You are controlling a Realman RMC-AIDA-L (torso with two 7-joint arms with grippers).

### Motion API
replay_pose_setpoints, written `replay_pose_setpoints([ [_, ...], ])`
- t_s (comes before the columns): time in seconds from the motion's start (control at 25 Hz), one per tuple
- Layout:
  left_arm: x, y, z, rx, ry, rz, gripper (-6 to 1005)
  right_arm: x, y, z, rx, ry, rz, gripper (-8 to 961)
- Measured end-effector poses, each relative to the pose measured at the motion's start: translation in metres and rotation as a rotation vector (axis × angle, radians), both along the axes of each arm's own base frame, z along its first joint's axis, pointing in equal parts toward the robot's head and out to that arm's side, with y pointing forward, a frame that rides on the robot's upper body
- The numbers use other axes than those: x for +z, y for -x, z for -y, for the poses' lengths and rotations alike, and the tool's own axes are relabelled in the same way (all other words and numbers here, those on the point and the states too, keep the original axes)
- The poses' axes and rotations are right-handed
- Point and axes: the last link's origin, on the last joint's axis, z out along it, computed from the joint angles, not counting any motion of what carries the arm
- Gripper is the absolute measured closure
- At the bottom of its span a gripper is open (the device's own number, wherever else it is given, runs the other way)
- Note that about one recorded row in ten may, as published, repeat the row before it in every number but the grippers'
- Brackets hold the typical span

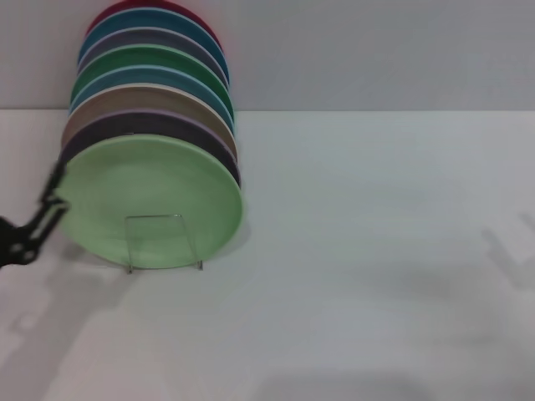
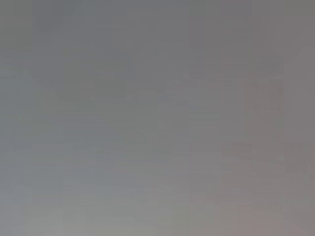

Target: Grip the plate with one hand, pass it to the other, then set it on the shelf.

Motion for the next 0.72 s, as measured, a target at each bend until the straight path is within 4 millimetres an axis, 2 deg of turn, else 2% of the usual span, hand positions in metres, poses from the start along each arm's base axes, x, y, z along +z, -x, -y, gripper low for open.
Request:
replay_pose_setpoints([
  [0.08,0.005,0.003,0.006,0.014,-0.021,0.043,307,0.001,-0.004,0.003,-0.027,-0.051,0.023,192],
  [0.12,0.019,0.015,0.016,0.072,-0.066,0.145,285,0.004,-0.01,0.005,-0.077,-0.131,0.028,180],
  [0.28,0.035,0.042,0.028,0.199,-0.104,0.283,207,0.008,-0.02,0.003,-0.162,-0.222,-0.009,141],
  [0.32,0.04,0.058,0.034,0.273,-0.101,0.36,194,0.009,-0.025,-0.001,-0.209,-0.239,-0.026,140],
  [0.36,0.04,0.058,0.034,0.273,-0.101,0.36,180,0.009,-0.025,-0.001,-0.209,-0.239,-0.026,138],
  [0.48,0.043,0.074,0.041,0.348,-0.078,0.417,153,0.006,-0.028,-0.007,-0.243,-0.236,0.007,135],
  [0.72,0.034,0.072,0.046,0.363,-0.079,0.354,153,-0.005,-0.033,-0.003,-0.287,-0.213,0.01,129],
])
